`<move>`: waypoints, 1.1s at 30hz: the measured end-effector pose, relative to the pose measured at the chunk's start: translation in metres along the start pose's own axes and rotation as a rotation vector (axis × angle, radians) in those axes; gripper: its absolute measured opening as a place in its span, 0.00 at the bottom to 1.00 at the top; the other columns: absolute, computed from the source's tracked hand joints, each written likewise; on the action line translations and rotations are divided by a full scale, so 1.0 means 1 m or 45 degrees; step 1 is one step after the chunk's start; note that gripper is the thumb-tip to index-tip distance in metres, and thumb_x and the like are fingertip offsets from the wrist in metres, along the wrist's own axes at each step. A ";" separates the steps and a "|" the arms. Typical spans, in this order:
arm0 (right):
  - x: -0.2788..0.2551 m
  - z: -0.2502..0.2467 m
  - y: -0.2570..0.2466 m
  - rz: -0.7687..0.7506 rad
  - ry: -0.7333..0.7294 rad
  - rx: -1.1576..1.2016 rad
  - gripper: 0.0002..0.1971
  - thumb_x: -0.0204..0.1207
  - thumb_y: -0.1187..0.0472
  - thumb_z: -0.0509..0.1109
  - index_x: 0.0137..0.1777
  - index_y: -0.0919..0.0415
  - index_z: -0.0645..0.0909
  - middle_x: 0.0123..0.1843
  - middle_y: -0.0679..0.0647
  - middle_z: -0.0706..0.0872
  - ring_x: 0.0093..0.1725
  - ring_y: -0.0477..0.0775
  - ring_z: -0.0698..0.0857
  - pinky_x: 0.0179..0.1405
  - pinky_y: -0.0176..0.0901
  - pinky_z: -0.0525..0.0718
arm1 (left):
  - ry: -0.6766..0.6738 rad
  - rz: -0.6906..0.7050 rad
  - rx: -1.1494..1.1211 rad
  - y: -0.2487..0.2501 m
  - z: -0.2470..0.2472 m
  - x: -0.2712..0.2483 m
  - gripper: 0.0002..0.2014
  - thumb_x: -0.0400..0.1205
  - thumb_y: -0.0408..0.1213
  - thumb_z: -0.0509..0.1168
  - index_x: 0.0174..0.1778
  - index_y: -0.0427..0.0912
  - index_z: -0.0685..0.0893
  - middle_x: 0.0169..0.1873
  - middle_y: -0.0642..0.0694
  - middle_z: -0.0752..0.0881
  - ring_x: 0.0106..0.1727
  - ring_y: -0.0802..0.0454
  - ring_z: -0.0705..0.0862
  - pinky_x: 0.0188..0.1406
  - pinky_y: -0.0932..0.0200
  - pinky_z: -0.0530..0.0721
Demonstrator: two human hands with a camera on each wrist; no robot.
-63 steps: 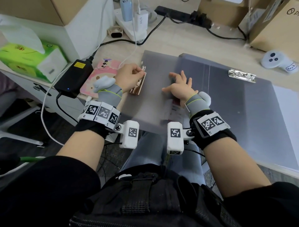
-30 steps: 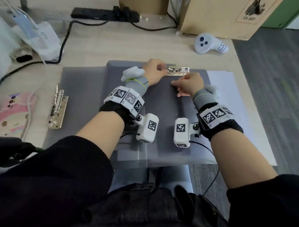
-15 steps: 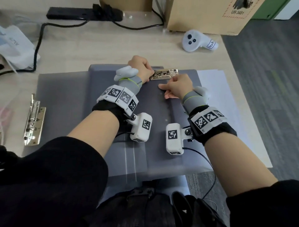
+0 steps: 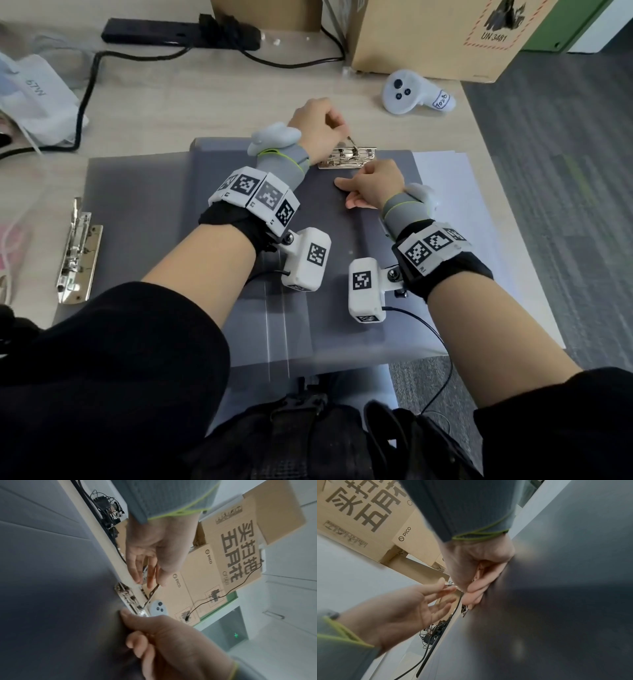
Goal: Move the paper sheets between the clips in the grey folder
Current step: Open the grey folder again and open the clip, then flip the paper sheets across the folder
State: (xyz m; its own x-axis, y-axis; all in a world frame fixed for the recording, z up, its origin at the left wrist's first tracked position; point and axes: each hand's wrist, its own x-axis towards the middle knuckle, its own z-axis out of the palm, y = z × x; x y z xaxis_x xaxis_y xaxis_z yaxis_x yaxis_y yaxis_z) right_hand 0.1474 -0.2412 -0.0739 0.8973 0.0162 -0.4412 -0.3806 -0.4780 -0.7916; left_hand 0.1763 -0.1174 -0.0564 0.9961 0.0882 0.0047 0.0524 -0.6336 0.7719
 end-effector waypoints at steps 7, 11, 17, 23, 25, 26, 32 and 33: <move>-0.001 -0.001 0.002 0.006 0.021 -0.005 0.19 0.69 0.61 0.78 0.29 0.57 0.68 0.10 0.49 0.80 0.12 0.40 0.80 0.11 0.28 0.76 | -0.652 -0.026 -0.077 0.013 0.013 -0.015 0.06 0.85 0.36 0.50 0.44 0.46 0.70 0.33 0.51 0.68 0.42 0.49 0.64 0.41 0.60 0.64; -0.004 -0.002 0.003 -0.020 0.018 -0.004 0.18 0.70 0.61 0.77 0.31 0.56 0.67 0.11 0.49 0.81 0.13 0.42 0.83 0.20 0.32 0.84 | -0.674 -0.062 -0.138 0.015 0.010 -0.026 0.16 0.87 0.38 0.49 0.69 0.46 0.74 0.54 0.46 0.75 0.55 0.51 0.71 0.50 0.67 0.72; -0.028 -0.013 0.010 -0.086 -0.127 0.053 0.11 0.75 0.64 0.72 0.38 0.59 0.72 0.30 0.57 0.85 0.19 0.44 0.86 0.27 0.36 0.89 | -0.549 0.006 -0.040 0.024 0.010 -0.045 0.22 0.87 0.30 0.51 0.79 0.38 0.64 0.79 0.41 0.68 0.80 0.47 0.66 0.81 0.59 0.60; -0.060 -0.031 0.032 -0.149 0.012 0.166 0.06 0.75 0.71 0.67 0.46 0.63 0.75 0.31 0.60 0.82 0.14 0.43 0.83 0.20 0.34 0.86 | -0.397 -0.025 -0.123 0.020 0.013 -0.065 0.25 0.77 0.22 0.55 0.71 0.37 0.76 0.72 0.40 0.77 0.75 0.45 0.74 0.65 0.61 0.72; -0.065 -0.037 0.043 -0.156 0.148 0.154 0.06 0.72 0.73 0.67 0.43 0.62 0.77 0.33 0.61 0.82 0.15 0.44 0.82 0.24 0.38 0.88 | -0.326 -0.045 -0.109 0.017 0.013 -0.072 0.26 0.71 0.29 0.56 0.66 0.39 0.80 0.69 0.42 0.80 0.72 0.45 0.77 0.58 0.61 0.75; -0.068 -0.041 0.048 -0.157 0.242 0.125 0.07 0.71 0.73 0.68 0.42 0.61 0.78 0.36 0.62 0.83 0.19 0.47 0.84 0.31 0.43 0.90 | -0.309 -0.044 -0.108 0.017 0.013 -0.077 0.25 0.71 0.29 0.56 0.65 0.40 0.81 0.68 0.43 0.81 0.71 0.46 0.78 0.54 0.62 0.76; -0.097 -0.073 0.079 -0.101 0.627 -0.277 0.22 0.71 0.62 0.68 0.67 0.61 0.78 0.68 0.59 0.82 0.70 0.61 0.76 0.66 0.49 0.75 | -0.317 0.054 -0.090 0.024 0.032 -0.102 0.18 0.77 0.23 0.59 0.60 0.38 0.84 0.59 0.44 0.85 0.60 0.53 0.81 0.58 0.65 0.77; -0.102 -0.080 0.084 -0.050 0.638 -0.362 0.25 0.73 0.60 0.67 0.71 0.61 0.74 0.71 0.60 0.78 0.73 0.62 0.71 0.68 0.51 0.72 | -0.334 0.075 -0.087 0.028 0.038 -0.106 0.17 0.77 0.23 0.59 0.60 0.38 0.84 0.57 0.43 0.85 0.58 0.54 0.80 0.55 0.68 0.77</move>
State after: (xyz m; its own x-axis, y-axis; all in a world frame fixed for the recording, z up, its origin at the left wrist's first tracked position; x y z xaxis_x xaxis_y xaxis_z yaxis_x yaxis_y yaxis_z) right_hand 0.0414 -0.3531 -0.0620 0.9322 -0.3462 -0.1053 -0.3322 -0.7035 -0.6282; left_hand 0.0751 -0.1732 -0.0593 0.9821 -0.1551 -0.1073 -0.0020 -0.5775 0.8164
